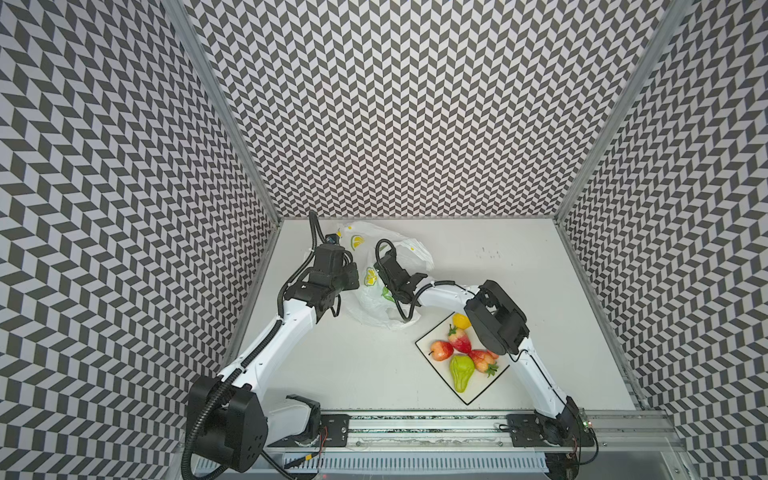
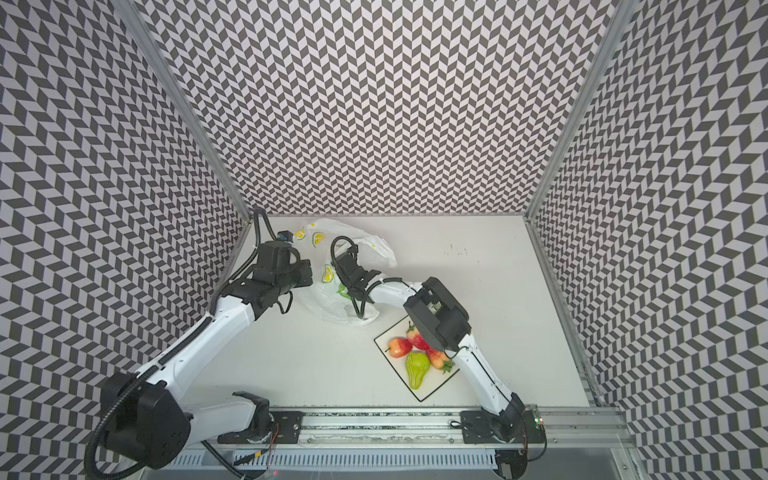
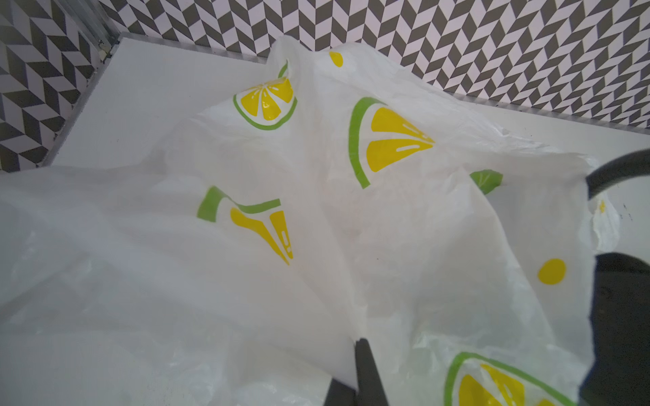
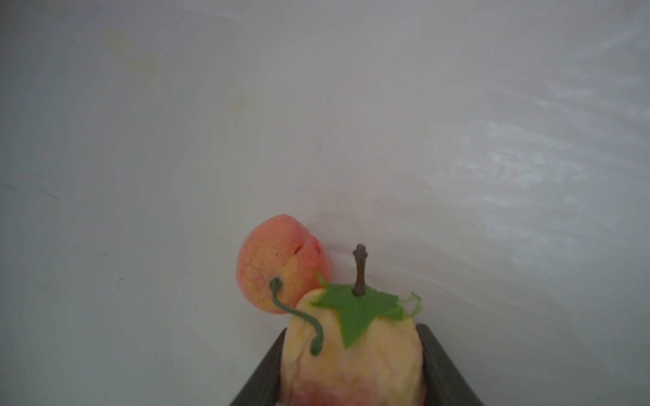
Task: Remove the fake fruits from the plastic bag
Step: 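Lift the strawberry out and lower it onto the board, open right gripper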
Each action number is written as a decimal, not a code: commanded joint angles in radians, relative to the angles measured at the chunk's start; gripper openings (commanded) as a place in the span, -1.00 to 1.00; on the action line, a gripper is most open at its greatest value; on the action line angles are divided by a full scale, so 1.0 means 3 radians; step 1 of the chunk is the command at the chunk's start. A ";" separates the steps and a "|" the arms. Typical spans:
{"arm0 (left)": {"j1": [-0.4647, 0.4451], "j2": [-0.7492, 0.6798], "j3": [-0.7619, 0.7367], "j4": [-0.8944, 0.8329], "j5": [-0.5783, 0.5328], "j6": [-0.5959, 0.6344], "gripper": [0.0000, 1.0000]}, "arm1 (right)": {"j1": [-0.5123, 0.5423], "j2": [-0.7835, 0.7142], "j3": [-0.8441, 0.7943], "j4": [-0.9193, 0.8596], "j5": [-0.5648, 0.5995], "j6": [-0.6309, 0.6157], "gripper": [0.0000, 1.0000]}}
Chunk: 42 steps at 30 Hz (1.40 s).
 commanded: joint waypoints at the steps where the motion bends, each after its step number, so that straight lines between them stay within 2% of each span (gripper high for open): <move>1: 0.0045 -0.0039 -0.0003 0.0060 -0.0122 -0.0070 -1.00 | 0.0019 -0.0401 -0.0263 0.0106 -0.0180 -0.0001 -0.49; 9: 0.0136 -0.0028 -0.0115 0.0218 -0.0103 -0.0065 -1.00 | 0.0019 -0.1196 -0.1173 0.0439 -0.0517 0.0079 -0.50; 19: 0.0215 0.0013 -0.0336 0.0397 0.0164 0.0277 -1.00 | 0.0019 -0.2164 -0.2007 0.0261 -0.0677 0.0105 -0.49; 25: 0.0251 0.0077 -0.0336 0.0422 0.0123 0.0420 -1.00 | 0.0019 -0.2938 -0.2427 -0.0109 -0.0497 0.0009 -0.47; 30: 0.0277 0.0163 -0.0286 0.0441 0.0166 0.0417 -1.00 | -0.0050 -0.3490 -0.2625 -0.0784 -0.0149 0.0060 -0.44; 37: 0.0278 0.0169 -0.0295 0.0443 0.0198 0.0375 -1.00 | -0.0396 -0.4372 -0.3154 -0.1383 0.0246 0.0451 -0.40; 42: 0.0274 0.0173 -0.0286 0.0432 0.0199 0.0370 -1.00 | -0.0618 -0.4558 -0.3419 -0.1531 0.0250 0.0754 -0.35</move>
